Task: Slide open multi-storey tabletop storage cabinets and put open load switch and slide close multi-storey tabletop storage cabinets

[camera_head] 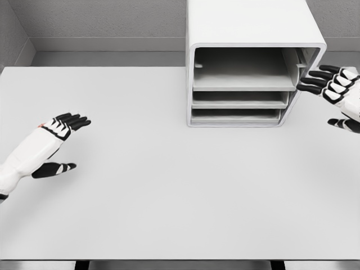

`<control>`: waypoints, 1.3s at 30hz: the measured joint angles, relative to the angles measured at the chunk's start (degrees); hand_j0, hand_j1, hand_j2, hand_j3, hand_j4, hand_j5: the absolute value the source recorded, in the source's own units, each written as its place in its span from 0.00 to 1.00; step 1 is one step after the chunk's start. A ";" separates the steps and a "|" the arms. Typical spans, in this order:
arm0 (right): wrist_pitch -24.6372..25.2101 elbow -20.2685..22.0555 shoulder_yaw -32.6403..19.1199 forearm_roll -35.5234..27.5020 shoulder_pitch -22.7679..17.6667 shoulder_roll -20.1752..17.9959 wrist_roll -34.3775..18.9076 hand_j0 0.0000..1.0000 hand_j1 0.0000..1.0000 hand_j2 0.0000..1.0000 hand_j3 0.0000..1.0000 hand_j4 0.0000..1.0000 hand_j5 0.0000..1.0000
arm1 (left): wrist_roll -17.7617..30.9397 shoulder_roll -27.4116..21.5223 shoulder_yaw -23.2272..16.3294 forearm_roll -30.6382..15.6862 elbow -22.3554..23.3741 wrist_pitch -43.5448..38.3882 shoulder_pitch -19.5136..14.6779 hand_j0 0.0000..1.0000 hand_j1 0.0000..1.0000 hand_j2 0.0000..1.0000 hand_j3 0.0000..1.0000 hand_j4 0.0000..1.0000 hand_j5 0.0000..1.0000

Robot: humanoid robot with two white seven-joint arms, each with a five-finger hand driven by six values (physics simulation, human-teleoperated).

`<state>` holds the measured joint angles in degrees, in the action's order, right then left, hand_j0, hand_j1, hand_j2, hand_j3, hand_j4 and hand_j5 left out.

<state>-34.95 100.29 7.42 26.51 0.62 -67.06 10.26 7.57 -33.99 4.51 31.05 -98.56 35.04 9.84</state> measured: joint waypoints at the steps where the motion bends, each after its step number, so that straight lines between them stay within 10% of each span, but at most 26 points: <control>1: 0.00 0.08 0.12 0.12 0.00 -0.02 0.01 1.00 1.00 1.00 1.00 1.00 1.00 | -0.01 0.03 -0.02 0.63 0.47 0.00 0.00 1.00 1.00 1.00 1.00 1.00 1.00; 10: -0.01 0.36 1.42 1.12 0.18 0.58 -2.45 0.99 0.99 0.99 0.99 0.99 0.99 | 0.01 0.17 0.14 3.45 3.14 0.00 -1.23 1.00 1.00 1.00 1.00 1.00 1.00; 16: -0.02 0.42 4.85 1.46 0.61 2.46 -4.13 0.72 0.72 0.72 0.72 0.72 0.72 | 0.02 0.15 0.26 4.65 3.66 -0.01 -3.34 1.00 1.00 1.00 1.00 1.00 1.00; 22: -0.03 0.47 5.36 0.92 0.88 4.70 -4.34 0.72 0.72 0.72 0.72 0.72 0.72 | 0.90 0.19 0.35 8.58 3.75 -0.01 -5.36 1.00 1.00 1.00 1.00 1.00 1.00; 39: -0.04 0.82 6.16 0.40 7.21 16.06 -6.53 0.77 0.77 0.77 0.77 0.77 0.77 | 26.57 0.15 5.86 9.17 0.73 0.13 -9.58 1.00 1.00 1.00 1.00 1.00 1.00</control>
<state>-34.99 101.10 13.58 26.91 7.82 -51.00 3.72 34.14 -33.84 10.36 40.22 -97.83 35.17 0.26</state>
